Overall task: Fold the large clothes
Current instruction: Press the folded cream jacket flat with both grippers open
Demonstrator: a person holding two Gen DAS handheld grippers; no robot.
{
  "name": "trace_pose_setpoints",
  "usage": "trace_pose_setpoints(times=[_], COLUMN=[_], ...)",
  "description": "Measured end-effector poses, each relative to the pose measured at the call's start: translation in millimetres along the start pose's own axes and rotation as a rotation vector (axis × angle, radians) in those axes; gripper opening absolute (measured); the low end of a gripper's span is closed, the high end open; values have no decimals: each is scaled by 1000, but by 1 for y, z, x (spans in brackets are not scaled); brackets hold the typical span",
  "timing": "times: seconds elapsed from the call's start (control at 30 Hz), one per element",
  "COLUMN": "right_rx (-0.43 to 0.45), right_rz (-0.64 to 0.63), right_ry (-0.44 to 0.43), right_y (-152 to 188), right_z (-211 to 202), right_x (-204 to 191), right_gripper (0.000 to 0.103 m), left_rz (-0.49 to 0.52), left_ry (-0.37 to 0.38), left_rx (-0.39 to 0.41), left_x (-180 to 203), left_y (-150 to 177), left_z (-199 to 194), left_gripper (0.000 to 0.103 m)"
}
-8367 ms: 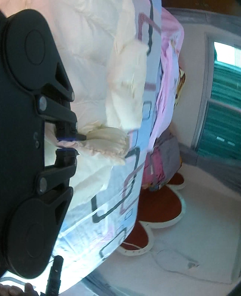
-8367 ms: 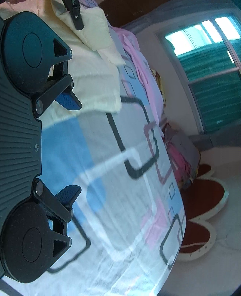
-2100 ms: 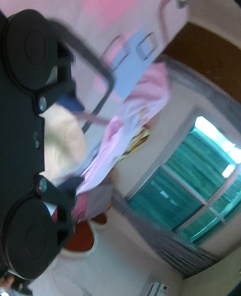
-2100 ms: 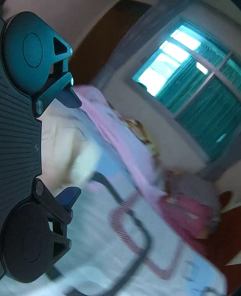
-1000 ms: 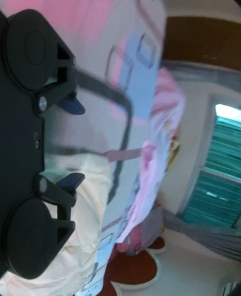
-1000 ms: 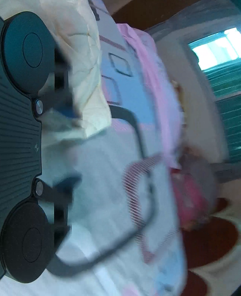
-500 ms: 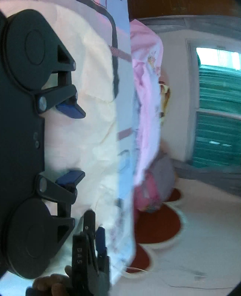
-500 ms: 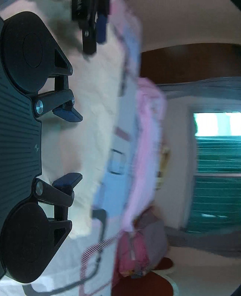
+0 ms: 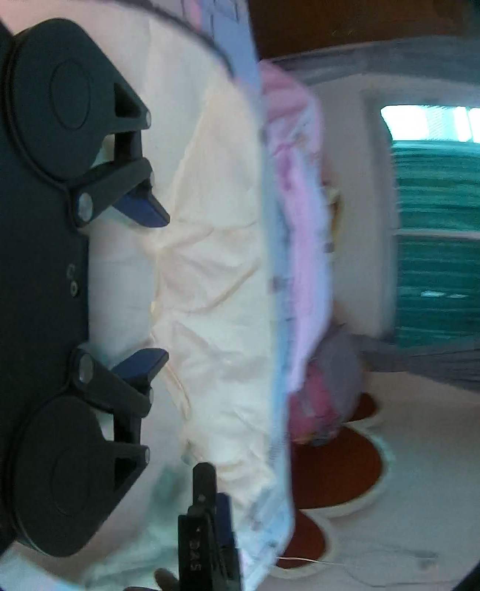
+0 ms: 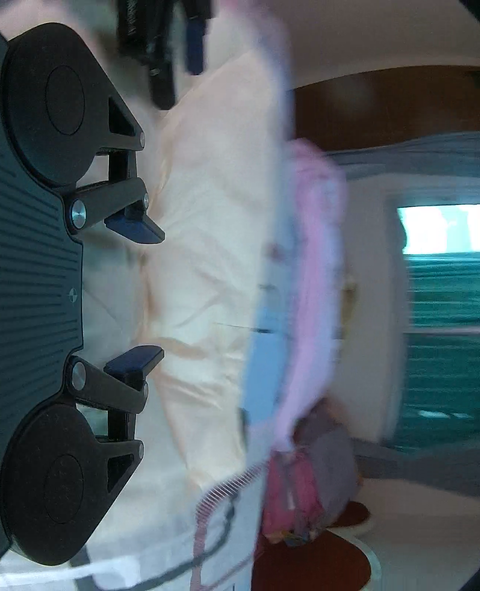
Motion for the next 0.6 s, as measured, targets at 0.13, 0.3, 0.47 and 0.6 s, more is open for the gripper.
trace_pose_setpoints(times=[0.13, 0.3, 0.47, 0.6], right_rx=[18, -69, -57, 3], right_rz=[-35, -121, -73, 133], right_ry=[-62, -26, -10, 23], right_y=[21, 54, 49, 51], right_z=[-37, -17, -25, -72], right_x=[-21, -41, -28, 22], right_gripper=[61, 61, 61, 61], left_rz=[-26, 3, 24, -75], left_ry=[39, 15, -25, -95], left_rx=[46, -46, -51, 19], left_x=[18, 36, 31, 3], left_y=[13, 42, 41, 43], left_z=[-40, -13, -22, -71], left_gripper=[71, 72, 68, 82])
Point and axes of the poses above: each gripper's, at about its wrist camera, not at the fingertips, and z roughly the way its jaws point, x to its right, y to its underside, the point moved 6 cm from there along z, roughly the way its jaws point, and after that the axes turned 1 degree about x, right-handed, at the moved point
